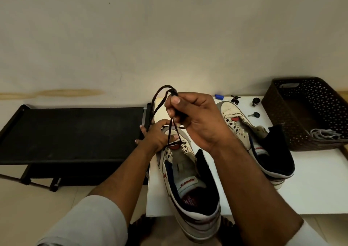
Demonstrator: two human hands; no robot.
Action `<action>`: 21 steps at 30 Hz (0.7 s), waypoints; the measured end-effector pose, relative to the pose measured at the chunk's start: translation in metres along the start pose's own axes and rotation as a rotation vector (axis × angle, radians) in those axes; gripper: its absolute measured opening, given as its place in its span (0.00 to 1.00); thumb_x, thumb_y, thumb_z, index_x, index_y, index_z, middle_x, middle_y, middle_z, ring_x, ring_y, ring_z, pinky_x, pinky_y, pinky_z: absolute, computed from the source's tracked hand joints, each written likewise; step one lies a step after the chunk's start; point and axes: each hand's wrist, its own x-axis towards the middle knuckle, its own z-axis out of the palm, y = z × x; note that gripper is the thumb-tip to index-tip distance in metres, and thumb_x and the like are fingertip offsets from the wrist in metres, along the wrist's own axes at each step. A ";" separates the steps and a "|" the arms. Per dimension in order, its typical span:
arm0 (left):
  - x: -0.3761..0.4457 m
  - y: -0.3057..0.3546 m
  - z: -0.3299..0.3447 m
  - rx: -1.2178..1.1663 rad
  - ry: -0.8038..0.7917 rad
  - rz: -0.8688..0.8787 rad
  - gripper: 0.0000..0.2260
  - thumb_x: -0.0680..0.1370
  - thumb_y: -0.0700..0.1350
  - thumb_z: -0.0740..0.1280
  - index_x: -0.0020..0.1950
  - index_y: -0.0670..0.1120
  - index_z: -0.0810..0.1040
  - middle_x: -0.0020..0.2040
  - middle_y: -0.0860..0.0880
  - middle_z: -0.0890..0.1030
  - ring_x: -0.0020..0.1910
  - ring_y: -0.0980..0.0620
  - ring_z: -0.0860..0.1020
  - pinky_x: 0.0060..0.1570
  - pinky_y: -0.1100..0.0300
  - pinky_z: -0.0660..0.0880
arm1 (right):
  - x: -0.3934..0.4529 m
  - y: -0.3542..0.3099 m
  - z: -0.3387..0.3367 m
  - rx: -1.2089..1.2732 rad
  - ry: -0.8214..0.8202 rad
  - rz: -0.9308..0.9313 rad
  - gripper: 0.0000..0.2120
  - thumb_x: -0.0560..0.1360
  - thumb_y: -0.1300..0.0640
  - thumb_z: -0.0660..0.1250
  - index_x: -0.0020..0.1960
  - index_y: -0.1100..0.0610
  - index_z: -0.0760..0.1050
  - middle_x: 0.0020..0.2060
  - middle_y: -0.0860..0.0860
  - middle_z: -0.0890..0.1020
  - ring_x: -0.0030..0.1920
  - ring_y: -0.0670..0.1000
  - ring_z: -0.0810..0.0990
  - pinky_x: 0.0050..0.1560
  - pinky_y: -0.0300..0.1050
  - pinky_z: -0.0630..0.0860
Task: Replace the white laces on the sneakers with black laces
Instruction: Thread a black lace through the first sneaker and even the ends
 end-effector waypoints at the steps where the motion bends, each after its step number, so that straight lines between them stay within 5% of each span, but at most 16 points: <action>1: -0.004 0.003 -0.006 0.093 -0.031 0.061 0.26 0.56 0.72 0.75 0.44 0.84 0.62 0.74 0.49 0.65 0.77 0.39 0.52 0.69 0.32 0.47 | 0.000 0.000 0.000 0.018 0.011 0.004 0.10 0.78 0.65 0.62 0.42 0.60 0.81 0.30 0.51 0.79 0.33 0.46 0.76 0.35 0.36 0.72; 4: -0.064 0.058 -0.023 0.279 -0.009 0.090 0.26 0.70 0.61 0.72 0.63 0.74 0.63 0.73 0.53 0.63 0.77 0.37 0.49 0.69 0.30 0.42 | 0.004 0.000 -0.004 0.049 0.055 0.042 0.10 0.78 0.64 0.62 0.43 0.60 0.81 0.31 0.51 0.79 0.34 0.46 0.76 0.35 0.36 0.72; 8: -0.077 0.082 -0.046 0.239 -0.111 0.143 0.19 0.80 0.46 0.65 0.70 0.59 0.70 0.71 0.53 0.69 0.68 0.48 0.71 0.66 0.54 0.67 | 0.012 -0.002 -0.022 0.031 0.149 0.058 0.10 0.78 0.63 0.63 0.42 0.59 0.81 0.31 0.52 0.79 0.34 0.48 0.74 0.35 0.38 0.73; 10: -0.093 0.095 -0.064 0.292 -0.207 0.175 0.16 0.80 0.44 0.64 0.66 0.60 0.74 0.62 0.58 0.75 0.53 0.50 0.81 0.52 0.58 0.76 | 0.013 0.000 -0.027 -0.019 0.158 0.062 0.10 0.78 0.63 0.63 0.42 0.59 0.81 0.31 0.52 0.79 0.34 0.49 0.74 0.35 0.38 0.73; 13: -0.111 0.104 -0.077 0.187 -0.302 0.247 0.13 0.79 0.44 0.67 0.54 0.64 0.77 0.49 0.56 0.80 0.36 0.54 0.78 0.36 0.60 0.74 | 0.013 0.002 -0.027 -0.046 0.126 0.058 0.10 0.78 0.62 0.63 0.43 0.59 0.81 0.32 0.52 0.79 0.34 0.49 0.74 0.36 0.39 0.73; 18: -0.109 0.108 -0.064 -0.071 -0.388 0.354 0.08 0.77 0.39 0.68 0.47 0.52 0.84 0.40 0.43 0.81 0.30 0.50 0.71 0.30 0.59 0.71 | 0.011 0.001 -0.024 -0.068 0.083 0.074 0.10 0.79 0.61 0.62 0.44 0.58 0.81 0.34 0.51 0.80 0.34 0.48 0.73 0.37 0.40 0.72; 21: -0.103 0.106 -0.062 -0.110 -0.305 0.364 0.04 0.76 0.39 0.69 0.46 0.44 0.84 0.37 0.42 0.82 0.28 0.50 0.72 0.29 0.60 0.70 | 0.009 0.007 -0.033 -0.054 0.118 0.128 0.11 0.79 0.64 0.61 0.54 0.53 0.80 0.48 0.51 0.84 0.35 0.46 0.73 0.35 0.40 0.71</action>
